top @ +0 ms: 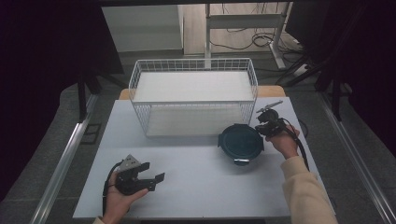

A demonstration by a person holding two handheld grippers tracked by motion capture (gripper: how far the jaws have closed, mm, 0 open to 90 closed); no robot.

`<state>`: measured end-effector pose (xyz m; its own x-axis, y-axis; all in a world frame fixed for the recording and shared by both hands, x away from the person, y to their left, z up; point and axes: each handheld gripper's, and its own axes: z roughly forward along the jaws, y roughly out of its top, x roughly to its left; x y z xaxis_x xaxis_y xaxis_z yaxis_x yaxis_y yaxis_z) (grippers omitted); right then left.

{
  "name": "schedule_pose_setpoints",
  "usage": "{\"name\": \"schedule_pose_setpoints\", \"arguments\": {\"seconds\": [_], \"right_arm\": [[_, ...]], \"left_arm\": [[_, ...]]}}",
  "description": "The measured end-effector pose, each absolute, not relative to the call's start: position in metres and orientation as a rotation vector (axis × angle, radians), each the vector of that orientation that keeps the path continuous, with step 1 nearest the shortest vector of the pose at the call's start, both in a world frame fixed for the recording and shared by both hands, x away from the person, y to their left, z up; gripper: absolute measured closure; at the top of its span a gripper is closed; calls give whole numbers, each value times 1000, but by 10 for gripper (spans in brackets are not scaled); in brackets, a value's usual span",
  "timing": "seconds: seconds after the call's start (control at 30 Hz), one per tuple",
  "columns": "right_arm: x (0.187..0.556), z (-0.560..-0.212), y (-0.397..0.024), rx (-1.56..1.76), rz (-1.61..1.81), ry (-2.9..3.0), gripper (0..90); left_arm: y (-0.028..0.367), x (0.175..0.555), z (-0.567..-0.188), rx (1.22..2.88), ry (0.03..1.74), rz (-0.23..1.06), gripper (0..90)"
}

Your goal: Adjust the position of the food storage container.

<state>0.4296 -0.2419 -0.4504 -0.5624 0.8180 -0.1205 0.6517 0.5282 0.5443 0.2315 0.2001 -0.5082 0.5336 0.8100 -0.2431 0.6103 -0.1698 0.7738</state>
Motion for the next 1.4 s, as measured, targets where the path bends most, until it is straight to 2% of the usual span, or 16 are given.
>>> {"name": "schedule_pose_setpoints", "arguments": {"seconds": [0.8,1.4], "right_arm": [[399,-457,-217,1129,658,2445,900],[376,-460,-172,1013,701,2523,900]], "left_arm": [[198,233,-509,1877,1174,279,223],[199,233,-510,1877,1182,278,225]]}}
